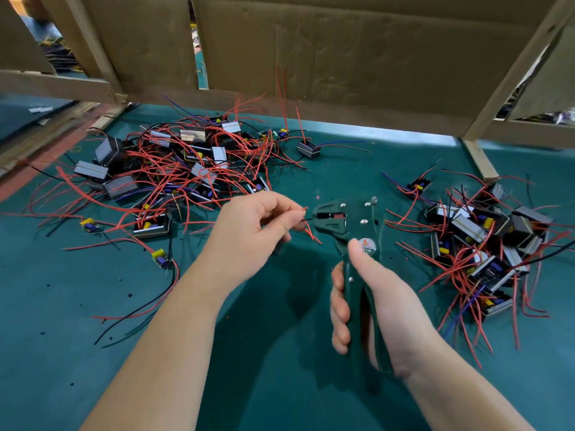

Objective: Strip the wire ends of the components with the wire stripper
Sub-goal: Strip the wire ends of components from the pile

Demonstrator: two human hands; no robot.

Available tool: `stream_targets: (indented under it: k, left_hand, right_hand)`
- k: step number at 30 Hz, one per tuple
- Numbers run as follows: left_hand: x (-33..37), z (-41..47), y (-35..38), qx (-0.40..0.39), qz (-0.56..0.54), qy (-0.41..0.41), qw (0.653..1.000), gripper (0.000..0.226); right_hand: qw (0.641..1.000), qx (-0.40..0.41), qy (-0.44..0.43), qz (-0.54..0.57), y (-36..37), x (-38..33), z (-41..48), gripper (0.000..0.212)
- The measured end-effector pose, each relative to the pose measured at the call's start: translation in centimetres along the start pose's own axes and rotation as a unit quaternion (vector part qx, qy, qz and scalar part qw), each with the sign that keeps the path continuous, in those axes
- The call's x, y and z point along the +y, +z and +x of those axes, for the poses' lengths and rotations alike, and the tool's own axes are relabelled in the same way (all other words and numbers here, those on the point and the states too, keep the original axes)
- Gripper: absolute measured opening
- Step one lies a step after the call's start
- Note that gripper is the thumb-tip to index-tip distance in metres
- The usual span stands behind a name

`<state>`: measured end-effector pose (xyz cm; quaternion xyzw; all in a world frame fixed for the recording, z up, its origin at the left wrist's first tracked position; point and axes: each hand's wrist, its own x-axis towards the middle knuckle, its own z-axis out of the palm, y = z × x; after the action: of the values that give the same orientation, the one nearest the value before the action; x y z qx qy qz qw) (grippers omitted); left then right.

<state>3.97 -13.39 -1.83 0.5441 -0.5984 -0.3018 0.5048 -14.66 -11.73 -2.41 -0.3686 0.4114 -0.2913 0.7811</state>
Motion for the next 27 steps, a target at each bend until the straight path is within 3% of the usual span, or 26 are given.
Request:
stream_targets:
  k: [3,10,18,22,27]
  left_hand:
    - [-0.4,0.1,0.4,-0.002,0.075,-0.017,0.997,0.029]
    - [-0.4,0.3,-0.7,0.041,0.021,-0.102,0.994,0.019]
    - [1.0,-0.5,2.0,-0.002,-0.047,-0.111,0.993,0.02]
    - [1.3,-0.8,2.7,-0.004,-0.036,-0.117,0.993,0.024]
    - [1.1,-0.9,2.1,-0.097,0.119,-0.038,0.987,0.014]
  right_hand:
    - [1.0,0.027,0.005,0.01,0.4,0.3,0.3,0.054]
    - [0.98,0.048,-0.152,0.118,-2.2,-2.1,0.7,0.031]
    - [0.978,-0.129,-0.132,0.099,-0.5,-0.6,0.2,0.083]
    - [0.975,-0.132,-0.143,0.109,0.3,-0.3,0.2,0.074]
    - [0.981,-0.092,-0.134,0.109,-0.3,-1.1,0.3,0.085]
